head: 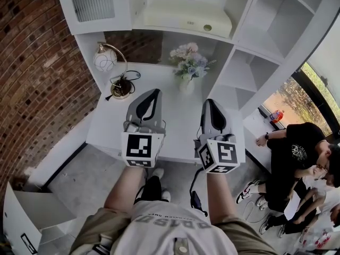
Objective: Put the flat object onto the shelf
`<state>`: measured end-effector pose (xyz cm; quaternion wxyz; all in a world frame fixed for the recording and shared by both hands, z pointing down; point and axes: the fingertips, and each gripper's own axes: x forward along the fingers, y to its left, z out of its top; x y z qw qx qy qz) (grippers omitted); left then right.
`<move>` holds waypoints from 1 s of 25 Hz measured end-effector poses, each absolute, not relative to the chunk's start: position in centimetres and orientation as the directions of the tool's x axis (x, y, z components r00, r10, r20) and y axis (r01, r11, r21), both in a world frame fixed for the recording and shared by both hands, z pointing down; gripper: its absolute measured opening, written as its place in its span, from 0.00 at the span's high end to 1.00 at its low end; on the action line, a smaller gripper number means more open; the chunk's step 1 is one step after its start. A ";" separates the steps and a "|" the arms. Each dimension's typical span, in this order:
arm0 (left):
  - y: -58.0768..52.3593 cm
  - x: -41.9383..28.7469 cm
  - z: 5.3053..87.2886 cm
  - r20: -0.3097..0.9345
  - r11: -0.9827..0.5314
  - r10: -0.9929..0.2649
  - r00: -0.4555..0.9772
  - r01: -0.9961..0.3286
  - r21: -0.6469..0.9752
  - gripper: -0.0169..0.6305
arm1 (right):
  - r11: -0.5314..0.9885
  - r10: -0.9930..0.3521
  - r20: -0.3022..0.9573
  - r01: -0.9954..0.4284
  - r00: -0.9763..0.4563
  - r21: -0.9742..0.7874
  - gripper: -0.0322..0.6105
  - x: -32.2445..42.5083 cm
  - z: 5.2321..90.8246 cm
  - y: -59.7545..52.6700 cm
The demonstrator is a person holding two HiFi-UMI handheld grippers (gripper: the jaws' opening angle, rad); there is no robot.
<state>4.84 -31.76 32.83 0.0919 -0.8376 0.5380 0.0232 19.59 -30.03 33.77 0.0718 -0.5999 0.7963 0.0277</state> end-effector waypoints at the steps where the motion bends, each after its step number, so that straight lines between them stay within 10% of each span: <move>1: -31.7 4.8 32.8 -0.138 -0.404 -0.897 0.420 -0.905 -0.129 0.96 | 0.279 -0.951 -0.148 -0.959 -0.271 -0.042 0.94 19.6 33.7 -30.0; 25: -32.0 4.6 32.9 -0.124 -0.410 -0.896 0.426 -0.902 -0.135 0.96 | 0.282 -0.946 -0.160 -0.959 -0.283 0.030 0.95 18.8 33.1 -29.6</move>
